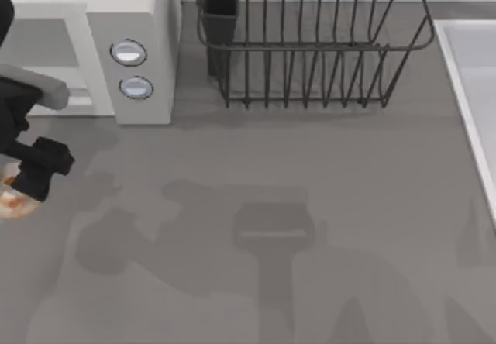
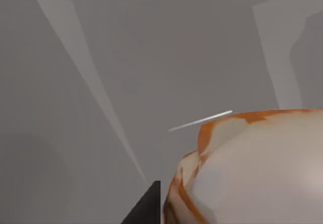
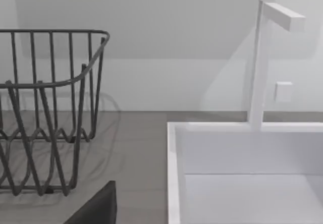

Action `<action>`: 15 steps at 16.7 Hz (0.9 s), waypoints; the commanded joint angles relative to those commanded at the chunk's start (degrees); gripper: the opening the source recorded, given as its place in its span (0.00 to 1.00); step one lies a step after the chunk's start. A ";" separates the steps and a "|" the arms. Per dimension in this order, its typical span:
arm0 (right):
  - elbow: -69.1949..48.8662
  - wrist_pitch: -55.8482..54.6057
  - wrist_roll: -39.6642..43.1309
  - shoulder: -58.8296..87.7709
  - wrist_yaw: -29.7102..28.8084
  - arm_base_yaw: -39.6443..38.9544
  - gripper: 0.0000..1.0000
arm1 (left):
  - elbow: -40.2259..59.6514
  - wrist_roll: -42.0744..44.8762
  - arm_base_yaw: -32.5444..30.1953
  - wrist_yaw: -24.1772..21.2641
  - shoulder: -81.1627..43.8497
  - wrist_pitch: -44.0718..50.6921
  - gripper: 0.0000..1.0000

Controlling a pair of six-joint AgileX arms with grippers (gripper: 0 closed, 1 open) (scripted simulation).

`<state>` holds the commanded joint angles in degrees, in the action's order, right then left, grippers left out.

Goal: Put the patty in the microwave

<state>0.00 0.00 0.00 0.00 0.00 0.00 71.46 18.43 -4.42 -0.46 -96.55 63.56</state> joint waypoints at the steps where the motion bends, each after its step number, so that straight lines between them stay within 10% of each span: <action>1: 0.00 0.00 0.00 0.00 0.00 0.00 1.00 | 0.00 0.00 0.00 0.00 0.00 0.00 0.00; 8: 0.00 0.00 0.00 0.00 0.00 0.00 1.00 | -0.12 -1.01 1.01 -1.20 -2.44 -6.17 0.00; 15: 0.00 0.00 0.00 0.00 0.00 0.00 1.00 | -2.52 -5.54 5.22 -5.91 -12.26 -39.66 0.00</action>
<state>0.00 0.00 0.00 0.00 0.00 0.00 68.94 12.88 0.80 -6.37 -108.81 23.90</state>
